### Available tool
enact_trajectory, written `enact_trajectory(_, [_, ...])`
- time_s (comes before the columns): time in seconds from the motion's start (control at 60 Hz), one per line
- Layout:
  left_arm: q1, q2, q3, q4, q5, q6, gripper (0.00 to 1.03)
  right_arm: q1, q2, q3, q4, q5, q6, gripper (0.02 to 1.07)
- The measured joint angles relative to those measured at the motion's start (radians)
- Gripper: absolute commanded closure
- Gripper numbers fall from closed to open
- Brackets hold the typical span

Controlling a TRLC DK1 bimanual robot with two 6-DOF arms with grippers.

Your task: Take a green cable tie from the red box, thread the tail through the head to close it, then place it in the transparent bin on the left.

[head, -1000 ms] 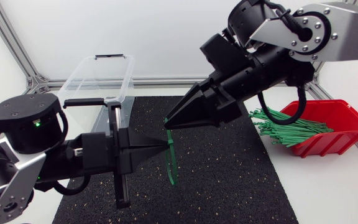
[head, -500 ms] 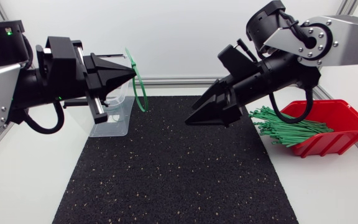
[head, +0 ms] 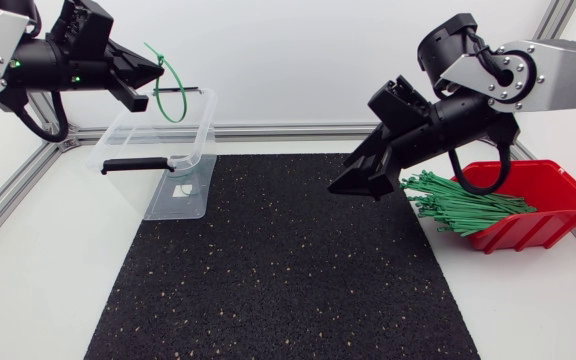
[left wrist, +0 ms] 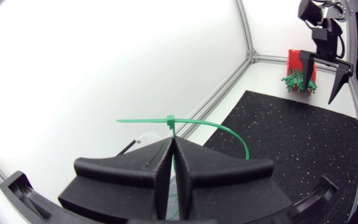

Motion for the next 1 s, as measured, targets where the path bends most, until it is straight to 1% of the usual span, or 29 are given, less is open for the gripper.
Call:
enact_trajectory(0.05, [0.011,0.034,0.050,-0.053,-0.024,0.011,0.82,-0.003,0.000,0.000,0.000,0.018,-0.008,0.06])
enact_trajectory(0.15, [0.027,0.079,0.108,-0.102,-0.067,0.032,0.74,-0.006,-0.003,0.000,0.000,0.038,-0.016,0.06])
enact_trajectory(0.2, [0.029,0.086,0.116,-0.121,-0.090,0.051,0.68,-0.008,-0.008,-0.002,0.000,0.042,-0.020,0.06])
enact_trajectory(0.3, [0.023,0.101,0.138,-0.176,-0.135,0.080,0.43,-0.014,-0.019,-0.010,0.000,0.046,-0.027,0.06])
enact_trajectory(0.333, [0.018,0.106,0.145,-0.184,-0.155,0.084,0.30,-0.018,-0.023,-0.012,0.000,0.048,-0.031,0.06])
enact_trajectory(0.383, [0.013,0.114,0.151,-0.190,-0.176,0.092,0.07,-0.018,-0.030,-0.017,-0.001,0.058,-0.033,0.06])
enact_trajectory(0.4, [0.010,0.116,0.152,-0.192,-0.182,0.095,0.03,-0.018,-0.032,-0.019,0.000,0.060,-0.034,0.06])
enact_trajectory(0.517, [-0.009,0.126,0.174,-0.253,-0.230,0.098,0.03,-0.018,-0.050,-0.031,-0.003,0.076,-0.038,0.06])
enact_trajectory(0.667, [-0.014,0.159,0.267,-0.345,-0.238,0.090,0.04,-0.028,-0.068,-0.032,0.001,0.121,-0.038,0.06])
enact_trajectory(0.8, [-0.006,0.170,0.307,-0.367,-0.242,0.070,0.04,-0.045,-0.075,-0.032,0.029,0.171,-0.037,0.06])
enact_trajectory(1.0, [-0.006,0.164,0.307,-0.395,-0.262,0.013,0.04,-0.096,-0.116,-0.046,0.097,0.196,-0.037,0.06])
